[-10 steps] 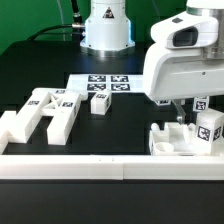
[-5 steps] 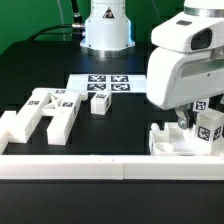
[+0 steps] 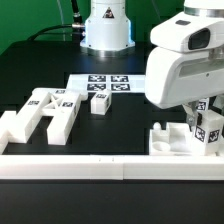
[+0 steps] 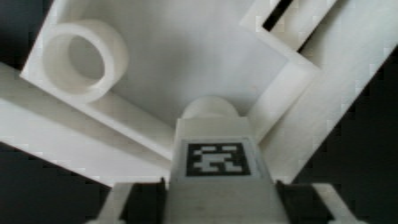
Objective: Assemble chair
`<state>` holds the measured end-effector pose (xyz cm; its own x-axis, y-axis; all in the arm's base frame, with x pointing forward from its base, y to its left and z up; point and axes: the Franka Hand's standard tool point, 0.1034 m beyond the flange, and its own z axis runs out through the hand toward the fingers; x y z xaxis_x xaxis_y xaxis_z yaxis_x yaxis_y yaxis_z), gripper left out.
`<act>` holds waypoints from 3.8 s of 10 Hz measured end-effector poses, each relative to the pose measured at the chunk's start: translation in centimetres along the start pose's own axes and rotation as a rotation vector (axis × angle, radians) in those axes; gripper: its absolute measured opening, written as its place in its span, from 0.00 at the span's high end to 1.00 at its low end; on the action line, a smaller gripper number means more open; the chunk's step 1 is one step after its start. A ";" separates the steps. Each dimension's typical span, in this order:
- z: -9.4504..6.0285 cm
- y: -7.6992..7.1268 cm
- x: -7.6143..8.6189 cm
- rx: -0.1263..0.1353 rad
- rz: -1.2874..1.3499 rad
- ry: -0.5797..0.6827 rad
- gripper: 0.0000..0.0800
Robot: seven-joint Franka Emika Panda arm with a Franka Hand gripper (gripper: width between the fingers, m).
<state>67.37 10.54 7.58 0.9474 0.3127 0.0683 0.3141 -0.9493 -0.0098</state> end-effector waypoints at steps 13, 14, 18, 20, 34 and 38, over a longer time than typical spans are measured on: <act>-0.1 2.0 -0.8 -0.069 0.999 0.008 0.64; 0.0 1.9 -0.8 -0.066 1.001 0.008 0.53; -1.6 1.1 -0.3 -0.055 0.960 0.024 0.21; -3.3 1.1 -0.8 -0.048 0.886 0.031 0.19; -4.3 8.2 -11.7 -0.064 0.623 0.064 0.19; -4.1 8.1 -12.0 -0.064 0.616 0.060 0.19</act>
Offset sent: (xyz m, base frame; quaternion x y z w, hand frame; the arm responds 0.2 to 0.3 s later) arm -0.0090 0.0002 -0.0025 0.0211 0.0085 0.2008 0.9794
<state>58.35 -1.05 10.75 0.9475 -0.2941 0.1253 -0.2958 -0.9552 -0.0052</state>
